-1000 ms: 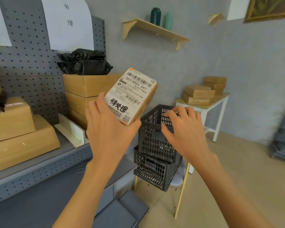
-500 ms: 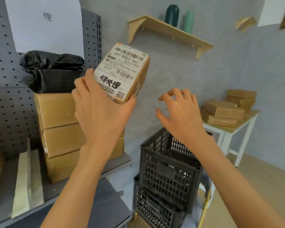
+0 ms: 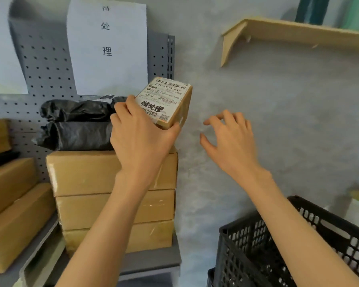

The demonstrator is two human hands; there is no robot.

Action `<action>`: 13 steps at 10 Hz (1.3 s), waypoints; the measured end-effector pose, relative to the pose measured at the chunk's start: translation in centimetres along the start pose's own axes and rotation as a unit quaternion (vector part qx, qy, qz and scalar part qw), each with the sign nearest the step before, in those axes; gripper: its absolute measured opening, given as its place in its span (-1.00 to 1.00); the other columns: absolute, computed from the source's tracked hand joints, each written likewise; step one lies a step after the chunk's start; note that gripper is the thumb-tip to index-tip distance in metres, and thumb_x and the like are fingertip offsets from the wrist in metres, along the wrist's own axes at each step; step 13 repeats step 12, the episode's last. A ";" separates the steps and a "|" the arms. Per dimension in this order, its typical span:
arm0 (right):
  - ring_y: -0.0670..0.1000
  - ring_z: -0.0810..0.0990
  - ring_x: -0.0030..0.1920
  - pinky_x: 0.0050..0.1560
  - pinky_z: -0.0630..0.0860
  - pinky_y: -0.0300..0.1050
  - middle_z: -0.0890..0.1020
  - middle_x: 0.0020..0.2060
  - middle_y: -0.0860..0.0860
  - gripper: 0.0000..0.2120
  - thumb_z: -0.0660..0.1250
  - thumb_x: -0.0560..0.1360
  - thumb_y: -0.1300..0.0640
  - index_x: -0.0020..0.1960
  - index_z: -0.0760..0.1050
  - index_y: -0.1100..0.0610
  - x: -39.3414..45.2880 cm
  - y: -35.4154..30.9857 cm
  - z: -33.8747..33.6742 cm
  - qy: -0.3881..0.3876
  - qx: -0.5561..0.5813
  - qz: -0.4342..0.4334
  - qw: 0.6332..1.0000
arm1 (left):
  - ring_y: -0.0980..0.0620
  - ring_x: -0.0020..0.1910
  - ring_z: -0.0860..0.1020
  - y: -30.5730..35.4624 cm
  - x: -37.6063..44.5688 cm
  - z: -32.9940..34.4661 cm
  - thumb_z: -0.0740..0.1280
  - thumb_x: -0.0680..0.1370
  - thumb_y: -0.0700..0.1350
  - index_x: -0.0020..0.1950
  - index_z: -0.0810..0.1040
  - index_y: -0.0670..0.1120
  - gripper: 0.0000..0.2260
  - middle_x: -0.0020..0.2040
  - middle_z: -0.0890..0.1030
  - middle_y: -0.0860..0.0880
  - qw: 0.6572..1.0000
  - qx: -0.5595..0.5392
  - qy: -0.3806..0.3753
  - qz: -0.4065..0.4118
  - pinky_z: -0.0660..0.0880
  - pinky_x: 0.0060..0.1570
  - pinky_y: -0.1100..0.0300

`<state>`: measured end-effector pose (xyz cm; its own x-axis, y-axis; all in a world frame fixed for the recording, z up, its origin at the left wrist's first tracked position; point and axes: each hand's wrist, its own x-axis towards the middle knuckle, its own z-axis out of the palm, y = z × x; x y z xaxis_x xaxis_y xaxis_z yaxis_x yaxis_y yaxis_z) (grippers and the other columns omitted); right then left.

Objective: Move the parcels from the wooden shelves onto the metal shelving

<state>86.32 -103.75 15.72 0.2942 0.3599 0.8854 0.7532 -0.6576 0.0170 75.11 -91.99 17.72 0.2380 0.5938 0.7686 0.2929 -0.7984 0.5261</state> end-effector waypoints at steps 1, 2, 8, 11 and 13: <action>0.26 0.52 -0.06 -0.07 0.44 0.12 0.59 -0.09 0.15 -0.72 0.32 0.39 0.02 -0.03 0.61 0.18 1.6 1.2 1.3 0.007 0.033 -0.017 0.999 | -0.18 0.27 0.34 1.2 1.5 1.6 0.42 0.34 0.24 0.41 0.23 -0.21 -0.17 0.30 0.36 -0.17 0.998 0.053 0.012 -0.023 0.36 0.06 -0.02; 0.25 0.52 -0.06 -0.05 0.44 0.11 0.59 -0.09 0.14 -0.74 0.34 0.40 0.03 -0.02 0.61 0.18 2.5 2.2 2.4 0.004 0.061 -0.035 0.998 | -0.20 0.23 0.37 1.9 2.9 3.1 0.40 0.35 0.25 0.32 0.29 -0.23 -0.24 0.26 0.39 -0.19 0.993 0.112 0.015 -0.036 0.36 -0.02 0.01; 0.20 0.50 -0.03 -0.03 0.40 0.07 0.57 -0.06 0.13 -0.77 0.38 0.46 0.04 0.02 0.59 0.17 4.5 1.7 6.0 -0.018 0.094 -0.060 0.994 | -0.25 0.21 0.38 -0.8 6.9 7.3 0.34 0.43 0.23 0.27 0.32 -0.32 -0.30 0.23 0.41 -0.30 0.975 0.208 -0.028 -0.068 0.37 0.09 -0.01; 0.19 0.51 -0.03 -0.03 0.40 0.06 0.58 -0.05 0.12 -0.76 0.35 0.46 0.03 0.02 0.59 0.16 2.9 1.4 4.3 0.010 0.106 -0.067 0.992 | -0.28 0.16 0.39 -1.1 4.2 4.7 0.31 0.50 0.14 0.32 0.38 -0.26 -0.43 0.18 0.45 -0.31 0.978 0.176 0.063 0.095 0.33 0.09 -0.07; 0.20 0.51 -0.04 -0.06 0.40 0.05 0.58 -0.06 0.11 -0.73 0.30 0.45 0.02 0.02 0.59 0.16 1.6 1.4 3.3 0.042 0.126 -0.069 0.989 | -0.28 0.10 0.45 -1.4 2.2 3.1 0.33 0.50 0.04 0.24 0.48 -0.22 -0.57 0.12 0.52 -0.26 0.973 0.137 0.091 0.164 0.38 0.02 -0.08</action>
